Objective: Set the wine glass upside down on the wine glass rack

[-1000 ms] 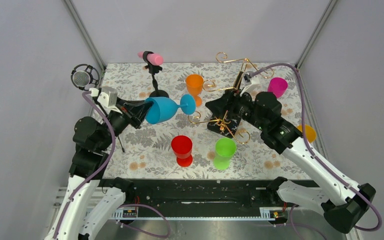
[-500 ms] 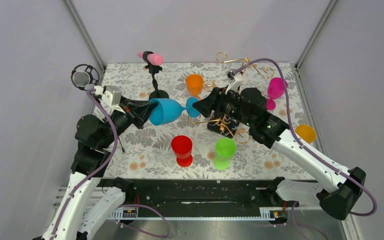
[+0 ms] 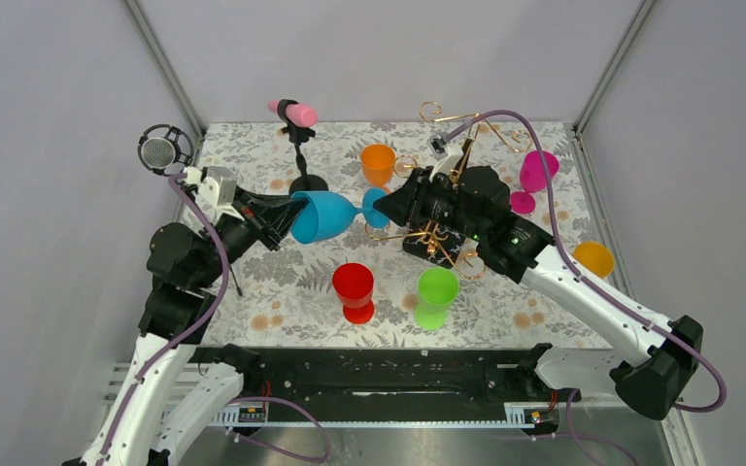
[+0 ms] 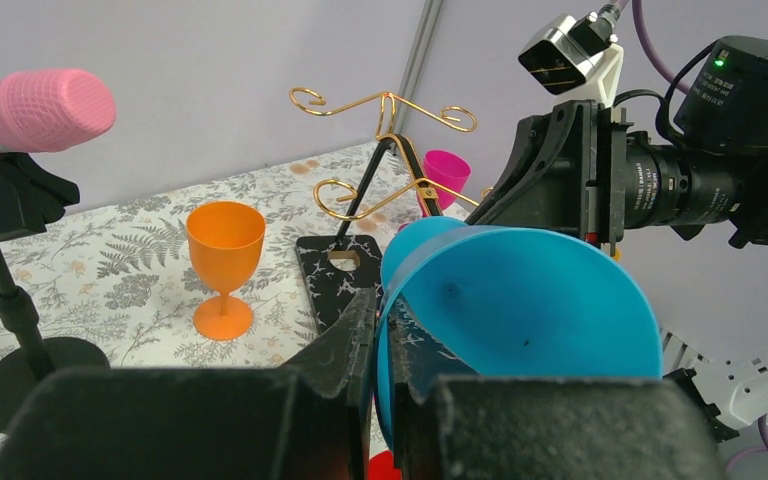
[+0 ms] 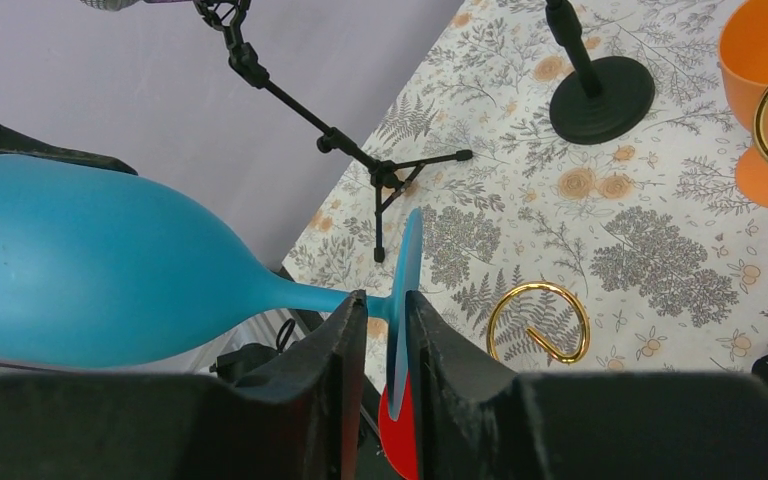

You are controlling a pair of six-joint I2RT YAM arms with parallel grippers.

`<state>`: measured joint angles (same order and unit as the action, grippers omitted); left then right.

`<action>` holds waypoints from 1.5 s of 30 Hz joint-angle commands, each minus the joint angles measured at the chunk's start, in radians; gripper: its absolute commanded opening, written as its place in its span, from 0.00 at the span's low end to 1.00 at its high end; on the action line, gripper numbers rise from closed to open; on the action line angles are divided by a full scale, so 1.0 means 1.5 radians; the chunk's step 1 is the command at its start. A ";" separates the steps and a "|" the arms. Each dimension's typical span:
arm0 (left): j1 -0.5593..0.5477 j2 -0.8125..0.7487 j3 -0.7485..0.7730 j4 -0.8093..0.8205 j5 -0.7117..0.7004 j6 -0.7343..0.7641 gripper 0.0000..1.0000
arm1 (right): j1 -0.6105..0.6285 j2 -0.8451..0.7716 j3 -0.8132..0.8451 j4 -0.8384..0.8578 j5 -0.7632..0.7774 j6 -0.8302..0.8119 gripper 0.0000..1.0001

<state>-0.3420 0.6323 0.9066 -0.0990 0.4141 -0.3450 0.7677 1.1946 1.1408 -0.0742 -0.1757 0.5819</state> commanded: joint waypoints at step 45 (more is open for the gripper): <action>-0.004 0.032 -0.044 -0.100 -0.105 0.094 0.49 | 0.007 -0.362 -0.112 0.040 0.713 -0.659 0.00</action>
<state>-0.3458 0.6830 0.8436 -0.2607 0.2752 -0.2321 0.7746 0.6685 0.9760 -0.1211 0.8009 -0.1665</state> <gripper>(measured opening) 0.491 0.029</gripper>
